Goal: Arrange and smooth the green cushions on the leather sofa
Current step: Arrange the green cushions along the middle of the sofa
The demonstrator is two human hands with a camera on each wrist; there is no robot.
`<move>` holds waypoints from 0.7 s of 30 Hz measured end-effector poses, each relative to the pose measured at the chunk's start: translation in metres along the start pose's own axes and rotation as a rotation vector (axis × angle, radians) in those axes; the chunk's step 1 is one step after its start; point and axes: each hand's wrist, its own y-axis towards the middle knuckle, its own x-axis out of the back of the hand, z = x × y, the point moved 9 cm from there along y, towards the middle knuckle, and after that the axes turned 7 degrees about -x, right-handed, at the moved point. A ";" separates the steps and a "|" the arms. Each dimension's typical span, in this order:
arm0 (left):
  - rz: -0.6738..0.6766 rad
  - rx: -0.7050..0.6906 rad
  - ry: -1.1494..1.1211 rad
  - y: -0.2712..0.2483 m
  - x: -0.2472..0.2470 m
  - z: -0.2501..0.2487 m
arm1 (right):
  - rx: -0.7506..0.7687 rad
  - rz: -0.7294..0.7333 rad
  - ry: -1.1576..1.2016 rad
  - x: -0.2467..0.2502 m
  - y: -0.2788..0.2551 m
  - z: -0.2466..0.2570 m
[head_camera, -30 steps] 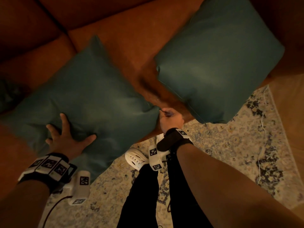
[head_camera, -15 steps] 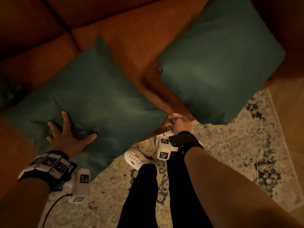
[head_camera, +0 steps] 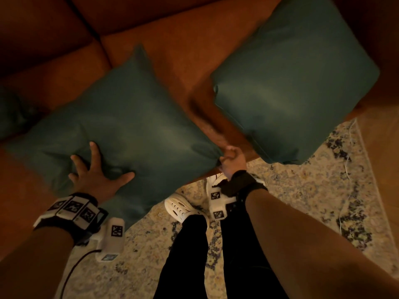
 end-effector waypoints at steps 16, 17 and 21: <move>0.017 -0.024 -0.028 -0.005 0.001 0.008 | -0.129 0.142 0.234 -0.017 -0.015 -0.025; 0.011 -0.041 -0.032 -0.008 0.003 0.008 | -0.119 0.134 0.189 -0.011 -0.016 -0.023; -0.265 -0.156 -0.193 -0.032 0.036 0.030 | 0.275 -0.269 -0.524 0.021 -0.043 0.036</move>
